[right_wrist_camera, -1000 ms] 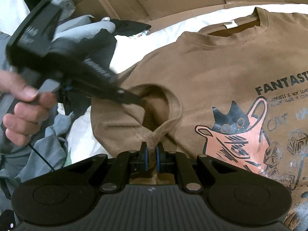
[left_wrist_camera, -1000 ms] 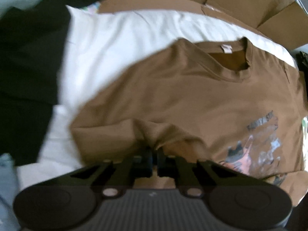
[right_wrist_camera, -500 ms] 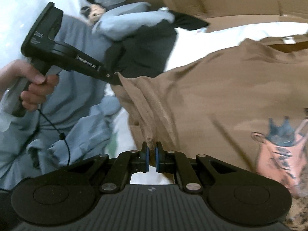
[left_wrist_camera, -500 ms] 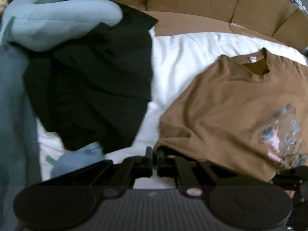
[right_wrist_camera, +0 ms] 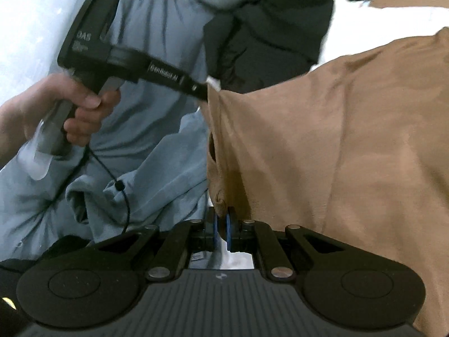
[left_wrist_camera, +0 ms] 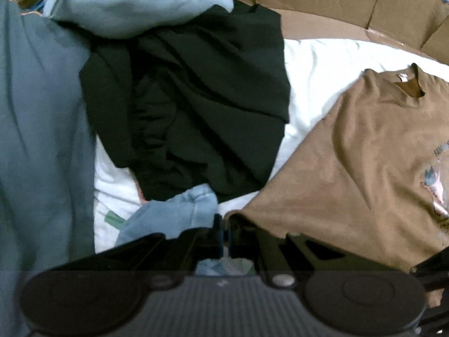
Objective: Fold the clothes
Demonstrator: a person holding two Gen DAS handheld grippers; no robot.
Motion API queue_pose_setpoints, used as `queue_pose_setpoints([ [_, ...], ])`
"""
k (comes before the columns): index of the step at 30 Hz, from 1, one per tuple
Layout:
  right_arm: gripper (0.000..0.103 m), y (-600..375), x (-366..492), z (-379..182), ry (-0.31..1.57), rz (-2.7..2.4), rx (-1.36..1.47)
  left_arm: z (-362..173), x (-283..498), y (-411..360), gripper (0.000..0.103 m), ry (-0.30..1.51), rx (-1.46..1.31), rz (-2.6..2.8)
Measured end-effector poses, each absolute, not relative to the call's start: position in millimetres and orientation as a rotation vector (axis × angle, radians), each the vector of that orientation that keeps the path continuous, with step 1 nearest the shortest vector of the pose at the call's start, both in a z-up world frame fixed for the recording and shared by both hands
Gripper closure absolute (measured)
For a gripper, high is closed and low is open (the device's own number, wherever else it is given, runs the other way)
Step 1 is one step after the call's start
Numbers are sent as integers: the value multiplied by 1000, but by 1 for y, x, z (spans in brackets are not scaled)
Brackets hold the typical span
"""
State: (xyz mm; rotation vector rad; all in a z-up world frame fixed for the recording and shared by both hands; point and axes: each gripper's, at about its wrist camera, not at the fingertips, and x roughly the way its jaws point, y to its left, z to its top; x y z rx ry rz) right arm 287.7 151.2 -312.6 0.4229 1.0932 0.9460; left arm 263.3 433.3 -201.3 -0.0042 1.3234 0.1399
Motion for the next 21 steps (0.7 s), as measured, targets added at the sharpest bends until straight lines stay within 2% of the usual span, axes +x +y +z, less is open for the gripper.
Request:
queue_pose_setpoints([
  [7, 99, 167, 289, -327, 1151, 950, 415, -217, 256, 450, 99, 1346, -36, 165],
  [11, 99, 176, 287, -335, 1164, 940, 364, -222, 249, 456, 86, 1378, -43, 152],
  [13, 99, 182, 285, -338, 1164, 940, 333, -218, 244, 456, 75, 1383, -29, 141],
  [17, 99, 187, 281, -344, 1169, 935, 305, -204, 243, 458, 65, 1392, -4, 116],
  [19, 99, 187, 281, -345, 1167, 929, 303, -196, 244, 460, 48, 1390, 11, 103],
  [21, 99, 186, 281, -345, 1161, 923, 307, -194, 244, 460, 47, 1404, 28, 87],
])
